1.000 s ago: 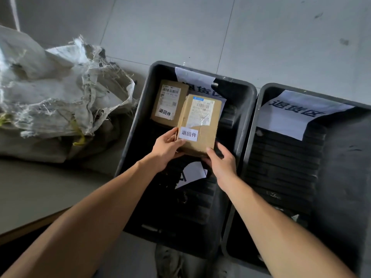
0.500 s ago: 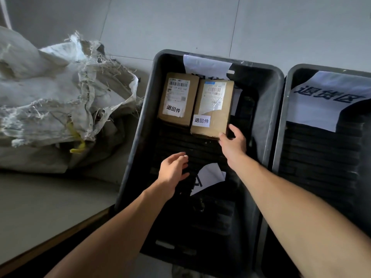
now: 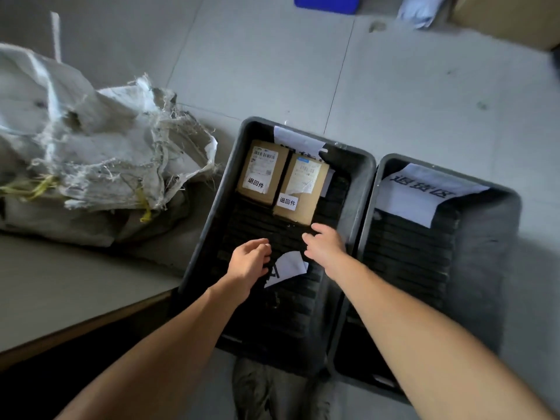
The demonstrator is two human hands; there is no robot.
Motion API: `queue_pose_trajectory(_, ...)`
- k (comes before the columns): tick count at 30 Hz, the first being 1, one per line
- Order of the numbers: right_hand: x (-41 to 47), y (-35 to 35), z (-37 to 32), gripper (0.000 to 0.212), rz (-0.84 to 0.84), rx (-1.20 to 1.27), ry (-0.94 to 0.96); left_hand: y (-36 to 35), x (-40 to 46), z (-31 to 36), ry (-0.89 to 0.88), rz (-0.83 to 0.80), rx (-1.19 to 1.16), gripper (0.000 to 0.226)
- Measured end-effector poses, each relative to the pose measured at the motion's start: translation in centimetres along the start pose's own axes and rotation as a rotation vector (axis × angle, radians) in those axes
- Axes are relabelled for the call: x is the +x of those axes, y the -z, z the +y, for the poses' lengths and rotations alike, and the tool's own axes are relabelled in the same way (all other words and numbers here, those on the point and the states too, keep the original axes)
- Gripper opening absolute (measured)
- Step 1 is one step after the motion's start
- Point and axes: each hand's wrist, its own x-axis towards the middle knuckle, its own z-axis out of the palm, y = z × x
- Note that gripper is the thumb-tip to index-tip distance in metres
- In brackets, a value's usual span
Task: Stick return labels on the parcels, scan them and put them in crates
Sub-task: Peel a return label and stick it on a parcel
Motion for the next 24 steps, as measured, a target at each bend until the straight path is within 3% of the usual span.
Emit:
queue_pose_trajectory(4, -12.6, 5.6, -4.7, 0.039, -0.033, -0.224, 0.009, 1.0, -11.5, 4.8, -0.025, -0.05, 0.154, 0.03)
queue_pose_trajectory(8, -26.7, 12.5, -12.3, 0.034, -0.062, -0.357, 0.069, 3.4, -25.3, 12.3, -0.142, -0.111, 0.414, 0.051)
queue_pose_trajectory(12, -40.2, 18.0, -19.1, 0.028, -0.055, -0.523, 0.256, 7.7, -40.8, 19.4, -0.351, -0.068, 0.737, 0.035)
queue_pose_trajectory(16, -51.0, 20.1, -23.5, 0.022, -0.079, -0.973, 0.489, 11.9, -52.2, 22.4, -0.497, 0.104, 0.925, 0.03)
queue_pose_trajectory(19, -57.4, 19.0, -25.9, 0.039, -0.021, -1.309, 0.726, 15.6, -58.5, 21.6, -0.57, 0.359, 1.026, 0.023)
queue_pose_trajectory(24, -66.3, 12.6, -27.0, 0.031, -0.027, -1.54, 1.058, 22.8, -67.1, 15.8, -0.439, 0.742, 1.206, 0.031)
